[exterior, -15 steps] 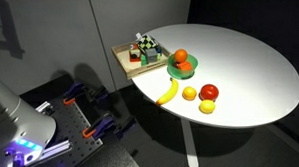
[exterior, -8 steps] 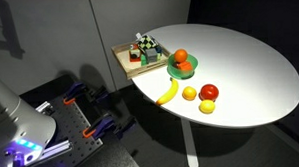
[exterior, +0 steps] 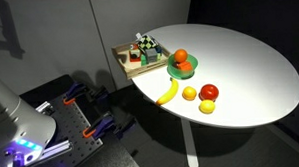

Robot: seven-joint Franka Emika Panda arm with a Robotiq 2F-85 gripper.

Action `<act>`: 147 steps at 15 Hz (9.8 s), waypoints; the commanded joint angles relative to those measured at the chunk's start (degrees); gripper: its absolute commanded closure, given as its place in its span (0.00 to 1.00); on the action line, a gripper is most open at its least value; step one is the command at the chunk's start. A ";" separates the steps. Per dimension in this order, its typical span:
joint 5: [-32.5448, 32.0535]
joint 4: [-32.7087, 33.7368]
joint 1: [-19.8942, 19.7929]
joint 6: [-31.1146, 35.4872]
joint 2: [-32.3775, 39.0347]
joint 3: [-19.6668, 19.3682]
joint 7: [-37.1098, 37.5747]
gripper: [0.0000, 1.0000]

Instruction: Remove the gray block from the wooden tray and place it on the table to the right of the wooden tray

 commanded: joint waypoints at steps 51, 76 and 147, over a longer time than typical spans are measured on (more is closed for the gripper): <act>9.65 4.53 -2.40 15.51 29.15 -5.07 8.53 0.00; 11.82 8.99 -0.18 39.25 48.36 -3.84 9.55 0.00; -5.82 10.06 5.24 46.93 58.39 -15.73 13.56 0.72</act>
